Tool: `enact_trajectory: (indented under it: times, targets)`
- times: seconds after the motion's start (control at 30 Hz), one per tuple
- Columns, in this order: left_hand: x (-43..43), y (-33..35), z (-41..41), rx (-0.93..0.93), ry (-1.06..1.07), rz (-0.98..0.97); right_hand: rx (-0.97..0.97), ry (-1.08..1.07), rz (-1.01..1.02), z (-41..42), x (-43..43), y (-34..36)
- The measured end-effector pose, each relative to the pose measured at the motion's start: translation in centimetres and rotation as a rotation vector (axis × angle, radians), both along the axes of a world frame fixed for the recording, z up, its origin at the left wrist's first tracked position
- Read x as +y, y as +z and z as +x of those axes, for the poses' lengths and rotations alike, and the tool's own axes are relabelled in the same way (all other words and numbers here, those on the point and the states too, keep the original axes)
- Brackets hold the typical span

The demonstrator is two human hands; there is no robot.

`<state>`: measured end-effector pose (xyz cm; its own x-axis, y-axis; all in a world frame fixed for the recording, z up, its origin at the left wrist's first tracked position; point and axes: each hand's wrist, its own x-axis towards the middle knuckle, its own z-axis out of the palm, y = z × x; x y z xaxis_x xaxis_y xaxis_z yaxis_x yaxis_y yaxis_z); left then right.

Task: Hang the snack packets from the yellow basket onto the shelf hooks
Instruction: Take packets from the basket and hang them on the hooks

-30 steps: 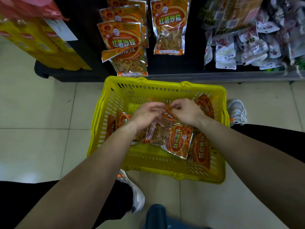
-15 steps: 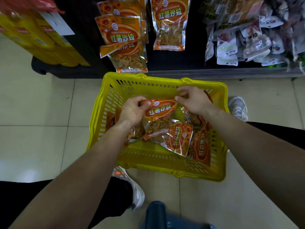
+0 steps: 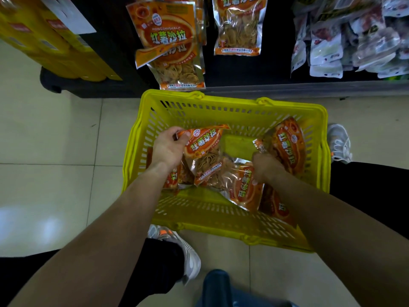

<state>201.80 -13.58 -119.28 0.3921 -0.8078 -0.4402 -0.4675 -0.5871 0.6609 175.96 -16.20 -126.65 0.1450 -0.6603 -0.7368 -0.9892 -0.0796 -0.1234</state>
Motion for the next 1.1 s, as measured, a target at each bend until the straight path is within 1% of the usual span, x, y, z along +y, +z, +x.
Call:
enact_trajectory:
  times: [0.07,0.2,0.27,0.33,0.43,0.5,0.63,0.73,0.87,1.0,1.1]
  targets:
    - [-0.2,0.4,-0.1,0.005,0.008,-0.013,-0.088,-0.034,0.002,-0.2,-0.7,0.5]
    - [-0.6,2.2,-0.1,0.005,0.019,-0.068,-0.300,-0.102,-0.108,-0.3,-2.3,4.0]
    - [-0.7,3.3,-0.1,0.013,0.001,-0.100,-0.399,-0.070,-0.151,-0.1,-2.9,6.5]
    - [-0.9,5.0,0.1,0.004,-0.023,-0.138,-0.464,0.036,-0.186,0.2,-3.4,9.5]
    - [-1.2,8.3,0.1,-0.034,-0.072,-0.178,-0.494,0.178,-0.214,0.6,-4.0,14.9]
    - [-1.2,10.9,-0.2,-0.025,-0.114,-0.187,-0.502,0.235,-0.249,0.7,-4.1,18.8]
    - [-0.4,16.5,-1.0,0.023,-0.161,-0.243,-0.547,0.287,-0.372,0.6,-3.2,26.8]
    - [0.5,20.9,-2.4,0.092,-0.199,-0.321,-0.600,0.278,-0.521,0.3,-1.7,31.6]
    - [2.2,26.0,-5.2,0.212,-0.310,-0.407,-0.670,0.269,-0.810,-0.2,-0.3,34.6]
    - [3.3,27.5,-6.6,0.257,-0.336,-0.448,-0.751,0.162,-0.861,-0.2,-0.3,35.5]
    - [3.4,27.3,-6.7,0.258,-0.322,-0.439,-0.722,0.219,-0.885,0.0,-1.0,35.9]
